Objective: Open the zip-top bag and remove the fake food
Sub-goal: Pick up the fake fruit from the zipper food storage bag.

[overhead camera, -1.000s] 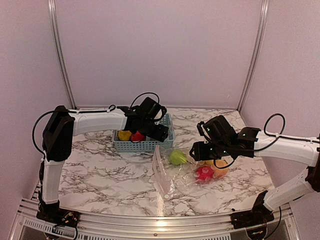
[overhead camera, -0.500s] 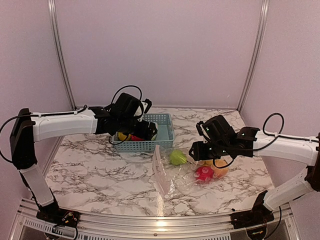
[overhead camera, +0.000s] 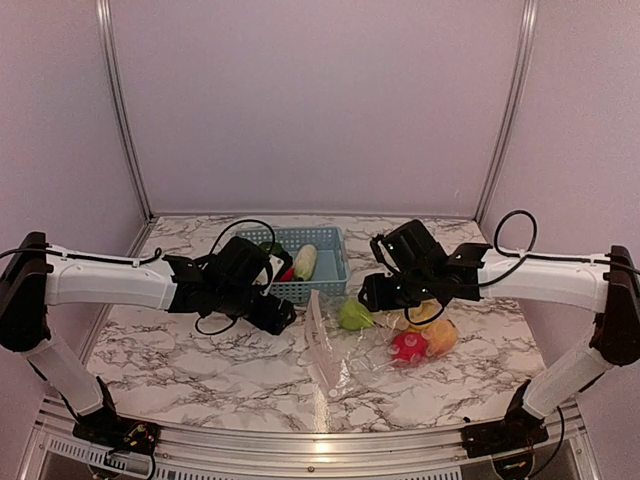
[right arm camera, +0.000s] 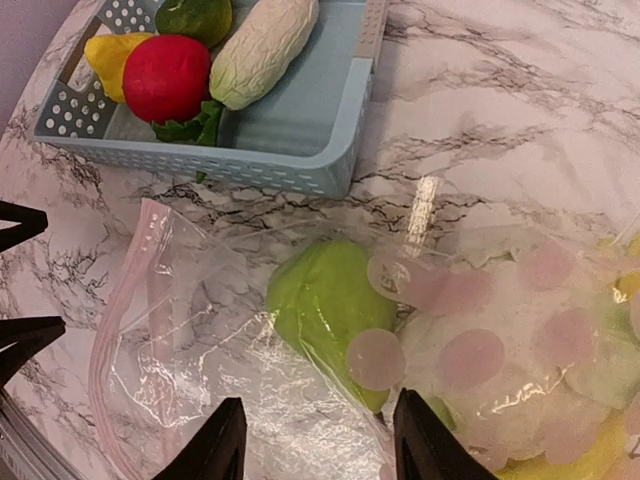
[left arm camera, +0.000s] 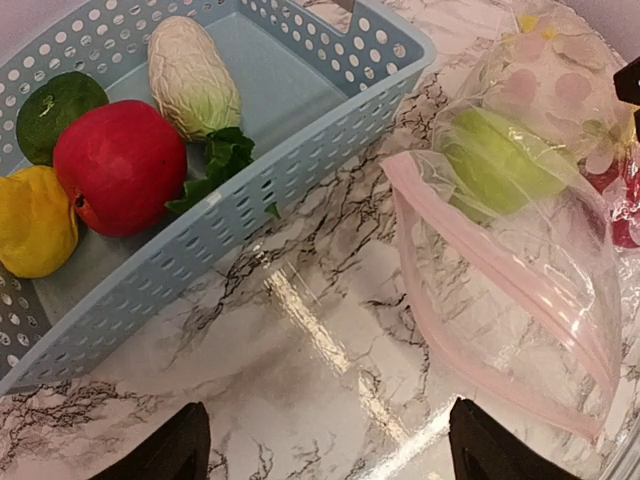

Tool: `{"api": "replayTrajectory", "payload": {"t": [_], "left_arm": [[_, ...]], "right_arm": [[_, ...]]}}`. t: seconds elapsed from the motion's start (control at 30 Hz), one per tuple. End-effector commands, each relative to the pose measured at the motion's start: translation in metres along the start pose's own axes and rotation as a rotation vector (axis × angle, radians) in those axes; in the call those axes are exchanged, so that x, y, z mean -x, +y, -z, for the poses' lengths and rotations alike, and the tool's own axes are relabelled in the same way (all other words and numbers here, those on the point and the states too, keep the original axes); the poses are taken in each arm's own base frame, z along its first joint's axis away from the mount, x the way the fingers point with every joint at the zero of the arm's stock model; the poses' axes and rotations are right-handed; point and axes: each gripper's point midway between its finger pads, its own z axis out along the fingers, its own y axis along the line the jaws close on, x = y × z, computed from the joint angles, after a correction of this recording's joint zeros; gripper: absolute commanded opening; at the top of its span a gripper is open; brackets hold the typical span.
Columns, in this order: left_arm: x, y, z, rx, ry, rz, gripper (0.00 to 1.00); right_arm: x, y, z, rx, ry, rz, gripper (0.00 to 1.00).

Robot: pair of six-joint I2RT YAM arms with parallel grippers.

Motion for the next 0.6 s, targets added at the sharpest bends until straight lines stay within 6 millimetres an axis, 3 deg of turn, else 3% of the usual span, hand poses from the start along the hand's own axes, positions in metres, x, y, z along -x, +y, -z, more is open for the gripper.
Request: {"api": "replayTrajectory", "payload": {"t": [0.0, 0.37, 0.57], "left_arm": [[0.012, -0.025, 0.002, -0.062, -0.062, -0.010, 0.85], [0.010, -0.070, -0.020, -0.161, -0.062, -0.030, 0.80], [0.009, -0.091, -0.035, -0.209, -0.052, -0.044, 0.75]], "right_arm": [[0.016, 0.011, -0.008, 0.032, -0.025, 0.002, 0.48], [0.015, 0.003, -0.027, -0.013, -0.022, -0.006, 0.44], [0.014, -0.003, -0.040, -0.023, -0.018, -0.022, 0.38]]}}
